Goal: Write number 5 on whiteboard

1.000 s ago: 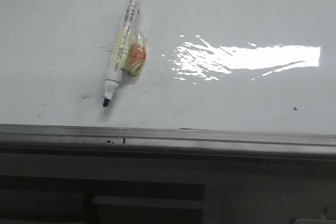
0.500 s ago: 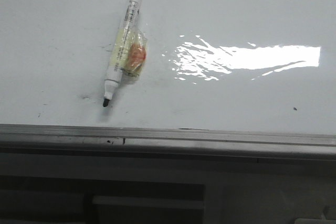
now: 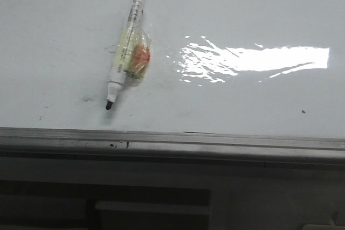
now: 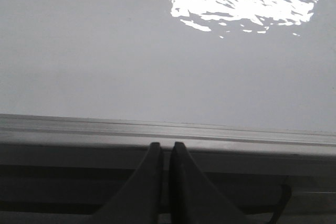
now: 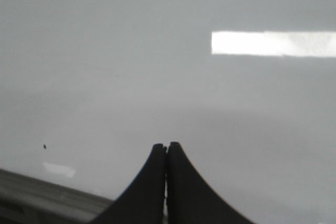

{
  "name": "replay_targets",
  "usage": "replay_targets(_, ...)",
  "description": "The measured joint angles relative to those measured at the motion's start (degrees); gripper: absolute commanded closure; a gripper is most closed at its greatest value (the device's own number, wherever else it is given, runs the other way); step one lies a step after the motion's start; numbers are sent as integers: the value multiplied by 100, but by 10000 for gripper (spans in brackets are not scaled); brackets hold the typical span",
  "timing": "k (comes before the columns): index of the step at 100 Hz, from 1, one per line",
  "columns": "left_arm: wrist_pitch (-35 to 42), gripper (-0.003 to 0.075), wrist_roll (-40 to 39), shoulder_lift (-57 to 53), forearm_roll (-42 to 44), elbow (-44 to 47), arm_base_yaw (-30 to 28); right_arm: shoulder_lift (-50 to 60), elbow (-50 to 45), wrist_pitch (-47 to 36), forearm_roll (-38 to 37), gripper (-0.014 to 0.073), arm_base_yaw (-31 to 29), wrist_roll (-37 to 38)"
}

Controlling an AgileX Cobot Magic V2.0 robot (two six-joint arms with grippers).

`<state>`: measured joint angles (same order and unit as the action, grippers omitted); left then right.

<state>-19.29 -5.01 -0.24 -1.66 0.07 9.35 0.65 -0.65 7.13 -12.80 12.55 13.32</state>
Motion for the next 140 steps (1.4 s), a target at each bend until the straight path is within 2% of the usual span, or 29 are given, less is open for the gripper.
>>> replay_targets(17,11,741,0,0,129,0,0,0,0,-319,9,637,0,34)
replay_targets(57,22,741,0,0,166,0,0,0,0,-334,9,637,0,46)
replay_targets(70,358,741,0,0,117,0,0,0,0,-211,9,637,0,46)
replay_targets(78,864,741,0,0,-261,0,0,0,0,-199,22,637,0,58)
replay_targets(88,1697,741,0,0,-1222,0,0,0,0,-272,174,637,0,88)
replay_targets(96,2269,741,0,0,-2188,0,0,0,0,-504,531,637,0,94)
replay_targets(106,2554,741,-2,0,-3327,0,0,0,0,-956,1236,637,0,117)
replay_targets(114,2356,741,-2,0,-3715,-23,0,0,32,-937,1561,637,0,121)
replay_targets(119,1977,741,-2,0,-3681,-100,0,0,174,-477,1631,637,0,131)
replay_targets(130,906,741,9,75,-3016,-542,22,-25,712,387,1517,636,0,62)
replay_targets(140,216,734,184,520,-2251,-1068,57,-252,1278,903,1362,626,0,-351)
